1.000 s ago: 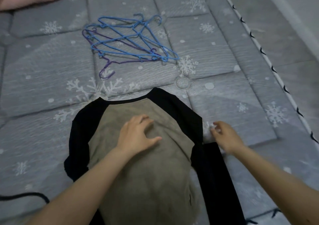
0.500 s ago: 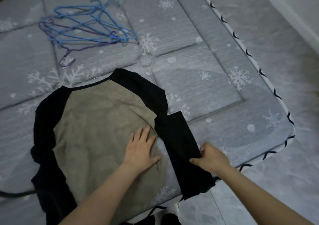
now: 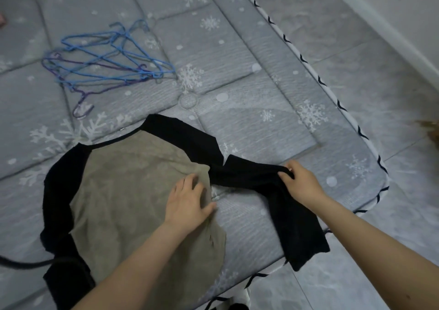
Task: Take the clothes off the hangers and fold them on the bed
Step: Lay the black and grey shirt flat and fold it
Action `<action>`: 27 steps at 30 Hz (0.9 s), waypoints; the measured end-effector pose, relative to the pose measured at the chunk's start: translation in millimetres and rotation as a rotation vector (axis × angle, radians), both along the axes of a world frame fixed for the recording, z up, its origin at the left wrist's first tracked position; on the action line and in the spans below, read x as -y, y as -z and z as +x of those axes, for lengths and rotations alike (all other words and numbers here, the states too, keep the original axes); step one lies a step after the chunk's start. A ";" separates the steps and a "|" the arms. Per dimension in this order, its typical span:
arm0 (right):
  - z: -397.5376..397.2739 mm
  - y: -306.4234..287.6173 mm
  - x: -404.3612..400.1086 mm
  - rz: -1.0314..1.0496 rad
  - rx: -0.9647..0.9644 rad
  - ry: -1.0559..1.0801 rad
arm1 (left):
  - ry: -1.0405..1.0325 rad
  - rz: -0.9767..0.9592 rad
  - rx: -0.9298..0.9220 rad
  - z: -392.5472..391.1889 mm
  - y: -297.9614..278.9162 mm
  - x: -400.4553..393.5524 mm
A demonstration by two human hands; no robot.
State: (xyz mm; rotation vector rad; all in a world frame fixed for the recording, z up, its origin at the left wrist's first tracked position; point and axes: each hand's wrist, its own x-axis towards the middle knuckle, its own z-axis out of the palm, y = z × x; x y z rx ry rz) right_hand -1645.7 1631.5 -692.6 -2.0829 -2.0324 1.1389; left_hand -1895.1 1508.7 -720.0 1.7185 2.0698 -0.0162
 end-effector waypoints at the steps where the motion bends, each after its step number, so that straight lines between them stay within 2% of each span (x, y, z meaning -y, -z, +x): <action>1: -3.5 -6.9 -10.4 0.044 0.043 -0.019 | -0.006 0.013 0.008 -5.2 -3.1 -7.9; 6: -16.0 -32.8 -65.7 0.296 0.204 0.024 | 0.009 -0.022 0.008 -32.0 -10.3 -39.5; 9: -25.9 -30.9 -81.5 0.311 0.334 -0.049 | 0.010 -0.028 0.017 -46.8 -8.6 -45.8; 12: -46.2 -19.6 -66.4 0.324 0.308 -0.149 | -0.005 -0.021 0.025 -59.6 -4.0 -38.8; 14: -58.2 -10.4 -45.3 0.332 0.218 -0.252 | -0.007 -0.009 0.002 -65.8 -0.1 -27.8; 17: -79.3 4.1 -2.4 0.194 0.081 -0.449 | -0.049 -0.015 -0.009 -74.8 4.0 -0.9; 23: -88.1 22.8 61.6 -0.006 0.083 -0.883 | -0.244 -0.043 0.005 -77.6 4.4 69.8; 27: -77.4 31.0 93.7 0.079 0.114 -1.155 | -0.470 -0.040 0.125 -71.4 7.3 136.4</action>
